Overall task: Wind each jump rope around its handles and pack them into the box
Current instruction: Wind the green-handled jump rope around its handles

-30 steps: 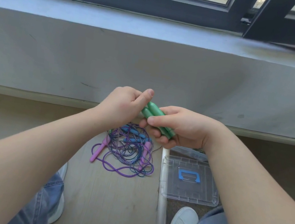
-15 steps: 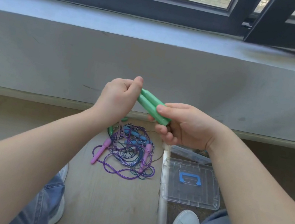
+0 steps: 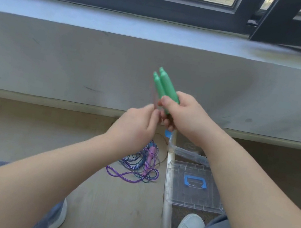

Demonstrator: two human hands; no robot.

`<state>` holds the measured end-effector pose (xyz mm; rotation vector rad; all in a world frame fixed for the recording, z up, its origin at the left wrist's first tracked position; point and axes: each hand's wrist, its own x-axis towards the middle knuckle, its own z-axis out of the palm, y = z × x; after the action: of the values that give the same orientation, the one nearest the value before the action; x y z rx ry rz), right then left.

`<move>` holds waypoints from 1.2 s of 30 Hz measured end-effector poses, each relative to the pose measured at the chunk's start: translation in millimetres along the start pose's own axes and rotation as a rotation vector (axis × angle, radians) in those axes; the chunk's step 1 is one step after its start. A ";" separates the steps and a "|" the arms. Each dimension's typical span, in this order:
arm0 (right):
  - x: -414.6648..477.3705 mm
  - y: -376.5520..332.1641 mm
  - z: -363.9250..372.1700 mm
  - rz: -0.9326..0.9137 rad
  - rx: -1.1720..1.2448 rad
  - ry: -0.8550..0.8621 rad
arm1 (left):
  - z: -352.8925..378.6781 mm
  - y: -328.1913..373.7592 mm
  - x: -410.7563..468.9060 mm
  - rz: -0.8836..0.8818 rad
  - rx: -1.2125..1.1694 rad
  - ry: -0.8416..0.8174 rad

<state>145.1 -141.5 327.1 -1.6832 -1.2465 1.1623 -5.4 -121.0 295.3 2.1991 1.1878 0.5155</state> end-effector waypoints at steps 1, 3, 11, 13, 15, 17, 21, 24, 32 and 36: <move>0.7 4.9 -2.8 -0.033 -0.349 0.030 | 1.6 3.2 -2.0 0.036 0.082 -0.062; -0.8 15.6 -3.0 -0.060 -0.804 -0.001 | 1.4 1.6 -3.6 0.121 0.330 -0.129; -10.6 20.5 16.9 -0.133 -1.012 -0.320 | -46.8 -22.1 23.9 0.476 0.604 -0.074; -14.5 13.0 14.0 -0.151 -0.913 -0.362 | -52.0 -25.3 26.9 0.325 0.417 -0.136; -19.3 10.0 10.9 -0.174 -0.792 -0.424 | -53.2 -23.2 26.2 0.076 0.153 -0.280; -24.0 8.3 9.0 -0.186 -0.667 -0.495 | -57.5 -21.7 23.9 -0.221 -0.297 -0.493; -32.4 0.1 9.3 -0.241 -0.281 -0.544 | -62.9 -34.9 21.6 -0.465 -0.807 -0.780; -32.4 -1.3 3.3 -0.236 -0.162 -0.420 | -42.6 -27.5 19.9 -0.397 -0.781 -0.629; -20.3 0.3 -39.8 -0.042 -0.691 -0.074 | -12.5 -11.4 -0.5 -0.060 -0.055 -0.288; -20.5 4.0 -34.0 -0.001 -0.760 -0.054 | -13.0 -7.5 -5.0 0.187 0.268 -0.273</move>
<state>176.0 -163.7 339.4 -2.1807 -1.8730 0.7669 -20.3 -118.0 299.9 2.5268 0.9568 0.1244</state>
